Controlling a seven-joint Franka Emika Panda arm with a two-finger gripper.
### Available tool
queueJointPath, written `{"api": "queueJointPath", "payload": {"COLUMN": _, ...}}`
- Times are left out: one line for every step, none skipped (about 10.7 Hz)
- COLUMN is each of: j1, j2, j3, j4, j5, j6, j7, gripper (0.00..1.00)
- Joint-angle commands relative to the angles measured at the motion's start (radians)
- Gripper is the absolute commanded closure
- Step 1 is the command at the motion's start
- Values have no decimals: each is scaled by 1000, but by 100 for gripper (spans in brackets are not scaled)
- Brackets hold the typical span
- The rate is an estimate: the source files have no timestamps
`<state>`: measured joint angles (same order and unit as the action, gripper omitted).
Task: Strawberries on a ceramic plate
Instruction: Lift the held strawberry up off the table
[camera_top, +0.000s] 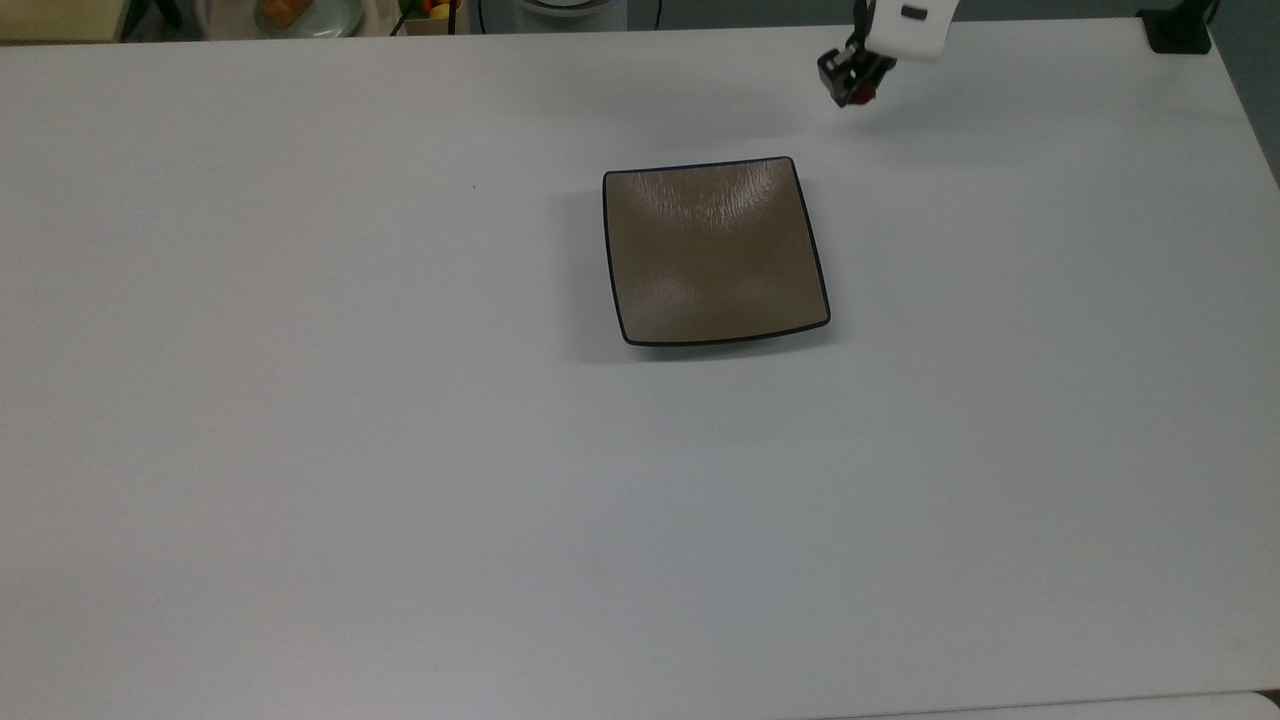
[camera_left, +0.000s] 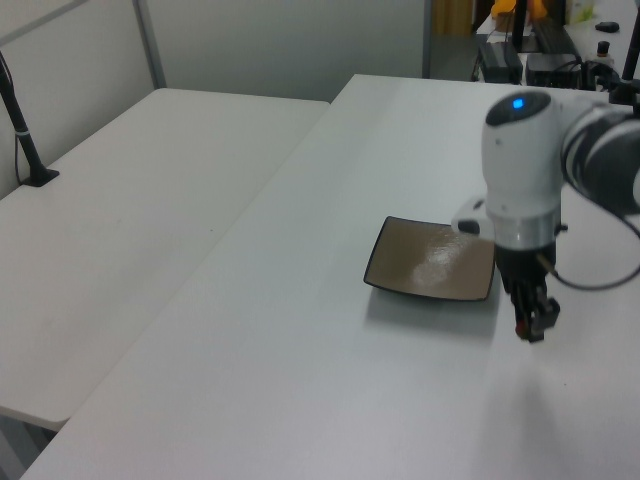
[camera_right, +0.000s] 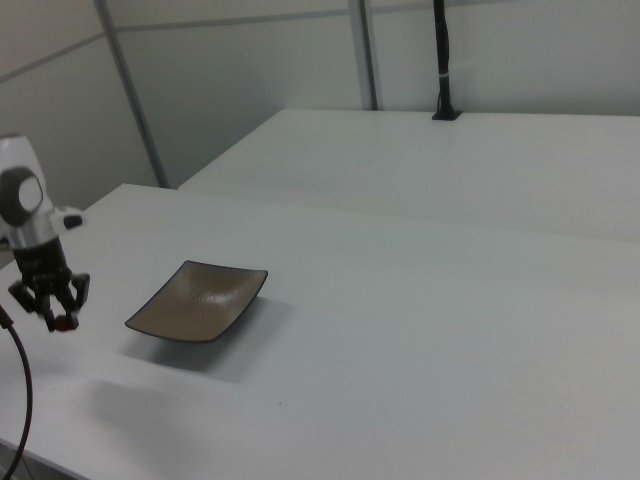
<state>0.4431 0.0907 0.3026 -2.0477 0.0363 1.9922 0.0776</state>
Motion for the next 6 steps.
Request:
{"api": "queueJointPath", "payload": {"j1": -53, "j2": -49, "j3": -28, "j4": 177, "j5": 10, "j6": -246, "j7": -5, "gripper": 89}}
{"api": "queueJointPath", "payload": {"j1": -55, "j2": -57, "j3": -64, "j4": 232, "j5": 10, "j6": -288, "j7": -6, "gripper": 89}}
{"api": "queueJointPath", "payload": {"j1": -57, "j2": -65, "j3": -98, "j4": 269, "j5": 8, "j6": -311, "j7": 2, "gripper": 89}}
{"api": "queueJointPath", "payload": {"j1": -57, "j2": -72, "j3": -138, "j4": 296, "j5": 7, "j6": -326, "j7": -4, "gripper": 89}}
{"api": "queueJointPath", "payload": {"j1": -57, "j2": -75, "j3": -179, "j4": 311, "j5": 7, "j6": -328, "j7": -4, "gripper": 88}}
{"api": "queueJointPath", "payload": {"j1": -57, "j2": -74, "j3": -218, "j4": 328, "j5": 7, "j6": -325, "j7": -1, "gripper": 88}}
